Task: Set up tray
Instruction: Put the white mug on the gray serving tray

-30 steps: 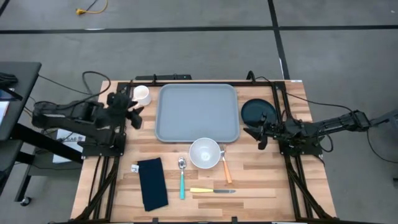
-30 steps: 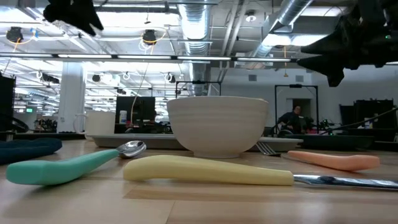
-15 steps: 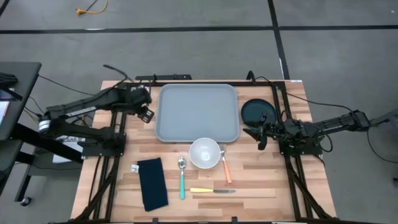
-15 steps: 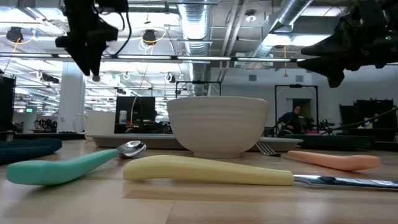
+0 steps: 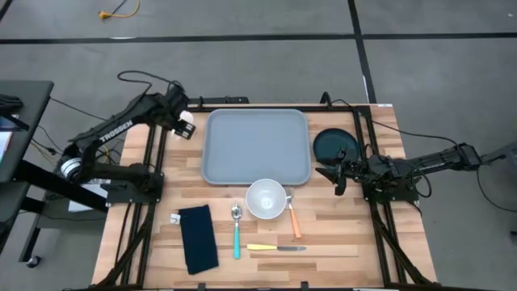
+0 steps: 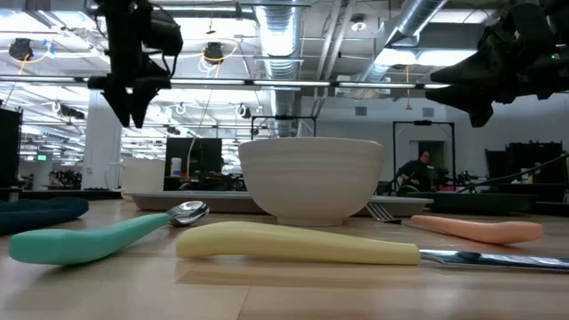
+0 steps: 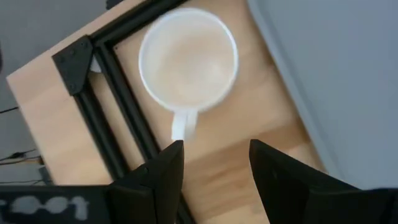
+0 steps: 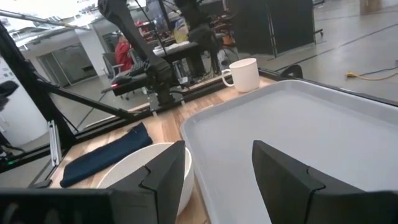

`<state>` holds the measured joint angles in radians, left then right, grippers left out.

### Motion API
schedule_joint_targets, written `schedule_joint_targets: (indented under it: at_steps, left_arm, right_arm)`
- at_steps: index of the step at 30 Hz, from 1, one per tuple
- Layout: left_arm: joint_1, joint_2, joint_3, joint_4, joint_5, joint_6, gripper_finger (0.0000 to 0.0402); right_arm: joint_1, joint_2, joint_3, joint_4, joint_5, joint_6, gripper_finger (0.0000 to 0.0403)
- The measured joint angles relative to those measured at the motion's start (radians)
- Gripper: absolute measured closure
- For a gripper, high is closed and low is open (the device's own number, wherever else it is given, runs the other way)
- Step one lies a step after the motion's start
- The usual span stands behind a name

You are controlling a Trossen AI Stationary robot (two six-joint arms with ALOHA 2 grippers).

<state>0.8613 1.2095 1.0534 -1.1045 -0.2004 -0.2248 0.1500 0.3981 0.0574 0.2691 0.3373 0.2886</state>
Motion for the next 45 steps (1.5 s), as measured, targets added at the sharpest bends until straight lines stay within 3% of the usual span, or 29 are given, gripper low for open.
schedule_joint_targets:
  at_steps: [6,10,20,26,42,45]
  left_arm:
    - [0.163,0.127,0.0,0.099,0.095,0.111,0.0229]
    - [0.209,0.229,0.052,0.108,0.128,0.165,0.0229]
    - [0.212,0.335,0.232,0.093,0.16,0.185,0.0229]
    - [0.169,0.335,0.255,0.063,0.289,0.175,0.0229]
    - [0.018,0.335,0.234,-0.032,0.035,0.072,0.0229]
    - [0.001,0.332,0.21,-0.048,0.03,0.044,0.0229]
  right_arm:
    - [0.0,0.0,0.0,0.0,0.0,0.0,0.0225]
    - [0.0,0.0,0.0,0.0,0.0,0.0,0.0225]
    - [0.0,0.001,0.0,-0.015,0.0,0.001,0.0225]
    - [0.0,0.001,0.0,-0.034,0.0,0.001,0.0225]
    - [0.0,0.001,0.0,-0.075,0.0,0.0,0.0225]
    - [0.0,0.001,0.0,-0.08,-0.001,0.0,0.0225]
